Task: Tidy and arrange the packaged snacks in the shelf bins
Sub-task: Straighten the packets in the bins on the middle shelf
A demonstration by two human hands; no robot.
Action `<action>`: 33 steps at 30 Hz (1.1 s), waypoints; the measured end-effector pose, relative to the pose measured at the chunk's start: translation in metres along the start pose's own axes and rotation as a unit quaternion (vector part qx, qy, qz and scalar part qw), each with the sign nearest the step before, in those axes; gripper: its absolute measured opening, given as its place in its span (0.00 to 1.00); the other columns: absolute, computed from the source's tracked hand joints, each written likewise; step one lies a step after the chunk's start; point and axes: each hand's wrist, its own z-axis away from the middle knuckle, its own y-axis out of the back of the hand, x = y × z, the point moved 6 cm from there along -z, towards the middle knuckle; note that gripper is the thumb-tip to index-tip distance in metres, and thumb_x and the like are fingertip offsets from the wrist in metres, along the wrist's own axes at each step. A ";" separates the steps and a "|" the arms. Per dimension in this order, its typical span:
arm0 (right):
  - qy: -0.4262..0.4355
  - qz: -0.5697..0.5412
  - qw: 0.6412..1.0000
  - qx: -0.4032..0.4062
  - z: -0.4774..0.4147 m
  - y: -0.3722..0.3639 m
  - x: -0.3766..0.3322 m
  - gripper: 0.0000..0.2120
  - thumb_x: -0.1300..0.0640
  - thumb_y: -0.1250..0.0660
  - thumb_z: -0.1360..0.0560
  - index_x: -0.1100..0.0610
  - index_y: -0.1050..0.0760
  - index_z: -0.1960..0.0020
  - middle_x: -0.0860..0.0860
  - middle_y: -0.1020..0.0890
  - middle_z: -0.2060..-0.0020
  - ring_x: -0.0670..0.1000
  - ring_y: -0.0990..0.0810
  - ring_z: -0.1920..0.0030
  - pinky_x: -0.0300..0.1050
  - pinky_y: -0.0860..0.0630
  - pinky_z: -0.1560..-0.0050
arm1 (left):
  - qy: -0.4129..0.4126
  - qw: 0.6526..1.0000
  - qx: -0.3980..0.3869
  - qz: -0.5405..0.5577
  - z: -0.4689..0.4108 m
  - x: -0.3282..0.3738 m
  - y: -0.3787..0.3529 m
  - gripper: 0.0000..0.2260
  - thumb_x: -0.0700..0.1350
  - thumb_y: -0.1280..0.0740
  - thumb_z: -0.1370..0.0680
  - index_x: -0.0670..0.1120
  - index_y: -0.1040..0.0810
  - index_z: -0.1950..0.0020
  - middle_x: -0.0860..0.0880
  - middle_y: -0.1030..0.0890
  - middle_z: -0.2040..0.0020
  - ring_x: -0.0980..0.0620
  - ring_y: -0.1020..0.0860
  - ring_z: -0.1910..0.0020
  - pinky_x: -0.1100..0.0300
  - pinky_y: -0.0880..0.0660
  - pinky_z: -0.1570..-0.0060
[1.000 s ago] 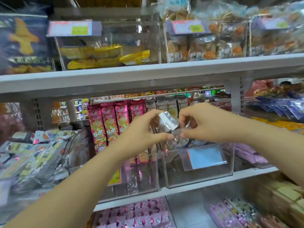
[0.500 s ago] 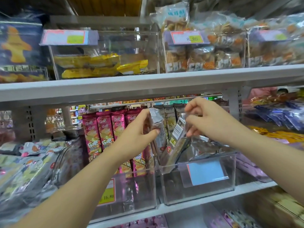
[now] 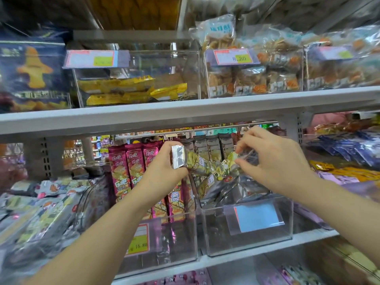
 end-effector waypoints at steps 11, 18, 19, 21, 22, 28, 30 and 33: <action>-0.053 -0.076 0.994 -0.050 -0.003 -0.007 0.012 0.10 0.60 0.33 0.25 0.45 0.28 0.56 0.42 0.26 0.51 0.46 0.25 0.51 0.42 0.28 0.57 | -0.008 0.999 0.050 -0.001 0.002 0.002 -0.002 0.15 0.49 0.31 0.24 0.54 0.30 0.40 0.57 0.20 0.50 0.56 0.21 0.52 0.60 0.25 0.50; -0.082 -0.136 0.986 -0.059 -0.006 -0.017 0.015 0.19 0.67 0.31 0.28 0.50 0.26 0.41 0.45 0.33 0.42 0.53 0.25 0.49 0.35 0.27 0.47 | -0.048 0.994 0.090 0.044 -0.001 0.007 0.005 0.18 0.42 0.33 0.22 0.63 0.30 0.40 0.63 0.24 0.43 0.65 0.25 0.44 0.69 0.28 0.45; -0.090 -0.153 0.982 -0.064 -0.007 -0.019 0.016 0.23 0.68 0.31 0.28 0.50 0.27 0.37 0.46 0.33 0.40 0.52 0.25 0.47 0.25 0.32 0.47 | -0.054 0.993 0.085 0.054 -0.001 0.010 0.004 0.18 0.41 0.33 0.22 0.64 0.31 0.43 0.67 0.26 0.44 0.71 0.27 0.44 0.73 0.29 0.47; -0.103 -0.181 0.975 -0.070 -0.010 -0.020 0.015 0.29 0.67 0.30 0.28 0.49 0.31 0.32 0.47 0.29 0.37 0.47 0.25 0.48 0.18 0.37 0.49 | -0.055 0.993 0.076 0.073 -0.004 0.014 0.001 0.17 0.41 0.32 0.23 0.61 0.30 0.44 0.70 0.28 0.47 0.80 0.29 0.51 0.80 0.32 0.56; -0.109 -0.196 0.972 -0.073 -0.011 -0.020 0.014 0.30 0.66 0.29 0.28 0.48 0.32 0.31 0.47 0.27 0.36 0.46 0.23 0.48 0.22 0.34 0.47 | -0.052 0.993 0.072 0.077 -0.006 0.015 0.000 0.15 0.41 0.32 0.23 0.60 0.29 0.44 0.68 0.27 0.47 0.79 0.28 0.53 0.79 0.30 0.57; -0.084 -0.216 0.968 -0.093 -0.015 -0.021 -0.001 0.26 0.62 0.27 0.29 0.47 0.28 0.35 0.43 0.22 0.41 0.41 0.23 0.44 0.41 0.25 0.41 | -0.014 0.998 0.054 0.029 -0.017 0.008 -0.014 0.12 0.45 0.32 0.23 0.57 0.27 0.42 0.56 0.22 0.42 0.57 0.24 0.41 0.58 0.29 0.39; -0.084 -0.203 0.970 -0.100 -0.016 -0.021 0.001 0.25 0.61 0.27 0.29 0.46 0.28 0.35 0.41 0.23 0.43 0.37 0.22 0.56 0.34 0.25 0.49 | -0.006 0.998 0.060 0.020 -0.019 0.005 -0.014 0.12 0.46 0.32 0.23 0.58 0.28 0.43 0.56 0.22 0.42 0.57 0.25 0.41 0.60 0.30 0.41; -0.095 -0.201 0.967 -0.121 -0.015 -0.022 0.008 0.23 0.59 0.30 0.27 0.44 0.30 0.35 0.40 0.25 0.45 0.42 0.21 0.66 0.34 0.23 0.59 | -0.006 0.996 0.084 0.022 -0.017 0.004 -0.011 0.12 0.45 0.33 0.22 0.56 0.28 0.41 0.57 0.23 0.42 0.58 0.25 0.42 0.65 0.30 0.49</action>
